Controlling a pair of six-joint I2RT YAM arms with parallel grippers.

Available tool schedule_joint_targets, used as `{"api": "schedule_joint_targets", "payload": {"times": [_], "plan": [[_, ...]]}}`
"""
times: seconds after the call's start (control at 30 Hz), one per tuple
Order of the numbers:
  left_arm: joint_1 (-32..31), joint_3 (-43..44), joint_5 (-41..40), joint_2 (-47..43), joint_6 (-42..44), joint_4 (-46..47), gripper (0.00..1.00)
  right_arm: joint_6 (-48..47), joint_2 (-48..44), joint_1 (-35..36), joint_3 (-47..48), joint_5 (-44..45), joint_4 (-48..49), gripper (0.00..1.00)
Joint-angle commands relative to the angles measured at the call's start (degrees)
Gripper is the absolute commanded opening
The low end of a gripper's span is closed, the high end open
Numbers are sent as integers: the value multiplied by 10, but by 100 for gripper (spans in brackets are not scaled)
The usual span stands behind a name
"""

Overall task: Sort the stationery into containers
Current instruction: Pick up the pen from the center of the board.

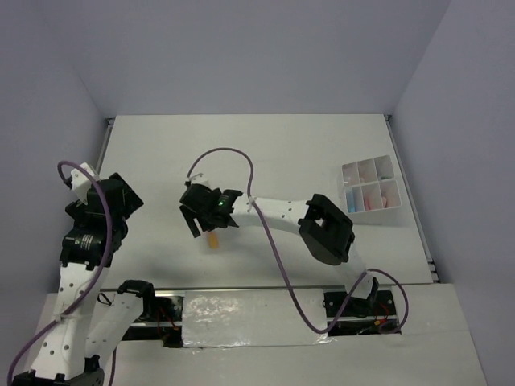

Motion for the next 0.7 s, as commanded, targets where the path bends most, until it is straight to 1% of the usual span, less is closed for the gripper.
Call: {"api": "schedule_joint_targets", "payload": {"times": [0.0, 0.17, 0.23, 0.33, 0.53, 0.63, 0.67], "plan": [[4, -12, 5, -15, 29, 37, 99, 21, 26, -2, 47, 21, -43, 82], [5, -18, 43, -6, 46, 52, 99, 27, 54, 8, 45, 21, -51, 72], [5, -18, 51, 1, 50, 55, 99, 28, 62, 12, 45, 18, -51, 72], [5, -20, 67, 4, 55, 59, 99, 25, 79, 13, 49, 1, -49, 68], [5, -24, 81, -5, 63, 68, 99, 9, 115, 16, 83, -7, -64, 54], [5, -25, 88, -3, 67, 71, 99, 3, 124, 16, 88, -2, -75, 43], [5, -25, 90, -3, 67, 72, 99, 3, 122, 16, 85, -3, -70, 42]]}}
